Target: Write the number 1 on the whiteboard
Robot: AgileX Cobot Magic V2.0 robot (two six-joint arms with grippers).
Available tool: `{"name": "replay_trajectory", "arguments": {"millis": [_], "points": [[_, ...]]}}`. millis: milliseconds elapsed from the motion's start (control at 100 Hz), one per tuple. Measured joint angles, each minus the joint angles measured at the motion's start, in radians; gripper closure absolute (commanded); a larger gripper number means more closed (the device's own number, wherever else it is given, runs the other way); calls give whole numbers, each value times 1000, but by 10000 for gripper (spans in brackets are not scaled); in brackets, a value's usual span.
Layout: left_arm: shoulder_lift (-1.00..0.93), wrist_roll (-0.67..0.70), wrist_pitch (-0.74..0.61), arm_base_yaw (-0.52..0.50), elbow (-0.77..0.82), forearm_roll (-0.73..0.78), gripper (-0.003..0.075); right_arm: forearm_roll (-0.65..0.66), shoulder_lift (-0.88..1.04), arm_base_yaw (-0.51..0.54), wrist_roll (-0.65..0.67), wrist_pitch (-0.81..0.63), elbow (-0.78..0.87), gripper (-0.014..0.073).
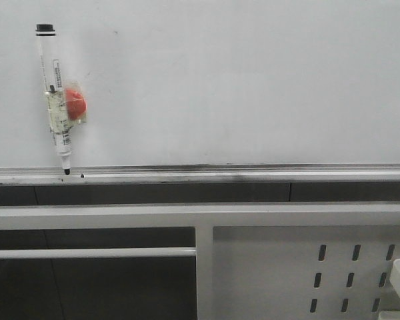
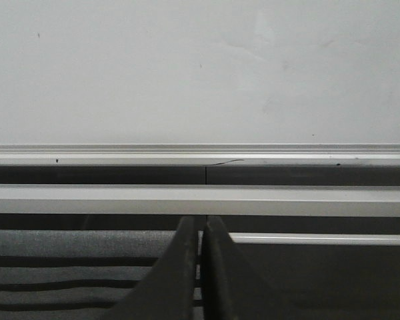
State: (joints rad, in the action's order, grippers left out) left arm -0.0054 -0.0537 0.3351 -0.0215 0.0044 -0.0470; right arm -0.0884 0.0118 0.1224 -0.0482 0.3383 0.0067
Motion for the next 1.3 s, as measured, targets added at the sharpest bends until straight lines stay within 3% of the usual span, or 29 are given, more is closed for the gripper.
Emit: {"name": "replay_trajectory", "arguments": {"millis": [400,590,900,1030,1100,1170,1300], "points": [[0,0,-9,0,0,6,740,0,0,0,0,0,0,663],[0,0,-128,0,0,17,740,2,0,0,0,-30,0,663],[0,0,-235,0,0,11,740,8,0,0,0,-513,0,663],[0,11,-284,0,-2,-146,740,8,0,0,0,-616,0,663],[0,11,-225,0,-16,-180,740,-2,0,0,32,-645,0,663],[0,7,-161,0,-54,-196,740,-9,0,0,113,-571,-16,663],[30,7,-169,0,-159,-274,740,-26,0,0,171,-165,-180,663]]}}
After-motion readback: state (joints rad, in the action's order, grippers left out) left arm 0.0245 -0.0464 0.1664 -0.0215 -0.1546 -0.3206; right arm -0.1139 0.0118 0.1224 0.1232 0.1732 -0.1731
